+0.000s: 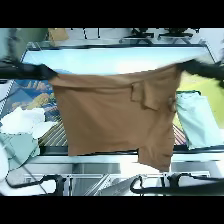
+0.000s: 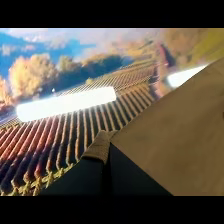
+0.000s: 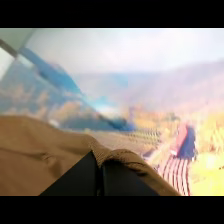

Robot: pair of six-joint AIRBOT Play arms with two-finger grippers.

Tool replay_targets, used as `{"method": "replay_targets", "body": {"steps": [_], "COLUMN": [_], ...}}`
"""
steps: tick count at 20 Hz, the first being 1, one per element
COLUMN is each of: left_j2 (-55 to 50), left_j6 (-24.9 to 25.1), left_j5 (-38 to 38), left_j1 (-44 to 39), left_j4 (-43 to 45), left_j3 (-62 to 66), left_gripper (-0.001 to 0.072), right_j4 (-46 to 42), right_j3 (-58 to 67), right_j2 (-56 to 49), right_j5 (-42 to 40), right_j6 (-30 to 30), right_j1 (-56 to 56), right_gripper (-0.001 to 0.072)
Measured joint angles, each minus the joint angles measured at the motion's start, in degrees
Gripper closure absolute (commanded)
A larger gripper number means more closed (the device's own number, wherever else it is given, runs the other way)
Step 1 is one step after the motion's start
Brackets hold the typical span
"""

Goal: Fold the shirts.

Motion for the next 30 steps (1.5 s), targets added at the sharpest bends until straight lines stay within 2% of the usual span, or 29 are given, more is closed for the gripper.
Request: {"method": "replay_targets", "body": {"steps": [4,9,17,22,23,24,25,26,30], "left_j2": [-14.9,-25.9,-30.5,-30.8,-30.9,-30.9,-30.9,-30.9,-30.8], "left_j6": [-0.4,-2.8,-4.1,-4.6,-4.6,-4.6,-4.6,-4.8,-8.3], "left_j5": [2.4,0.9,-5.0,-4.1,-3.8,-3.7,-3.7,-4.2,-10.5], "left_j1": [-1.1,0.3,-0.5,-1.6,-1.8,-2.0,-2.3,-2.5,-2.3], "left_j4": [5.3,7.2,9.1,10.6,10.6,10.8,10.9,11.0,10.9], "left_j3": [3.9,12.5,12.5,7.5,7.0,6.8,6.8,7.2,11.8], "left_gripper": [0.0695,0.0695,0.0695,0.0694,0.0685,0.0551,0.0227,0.0098,0.0100], "right_j4": [-1.1,-2.6,-17.9,-21.4,-21.7,-21.9,-22.1,-22.1,-21.7], "right_j3": [0.3,6.7,9.2,9.3,9.3,9.3,9.3,9.3,9.3], "right_j2": [-13.7,-23.2,-25.7,-26.0,-26.1,-26.2,-26.2,-26.1,-22.3], "right_j5": [-7.3,-9.4,-6.6,-6.2,-6.2,-6.2,-6.3,-6.3,-4.3], "right_j6": [-2.1,-2.3,4.2,5.3,5.5,5.6,5.7,5.7,6.9], "right_j1": [4.2,4.0,3.5,3.5,3.5,3.5,3.7,3.9,3.8], "right_gripper": [0.0694,0.0694,0.0694,0.0692,0.0657,0.0494,0.0411,0.0411,0.0411]}}
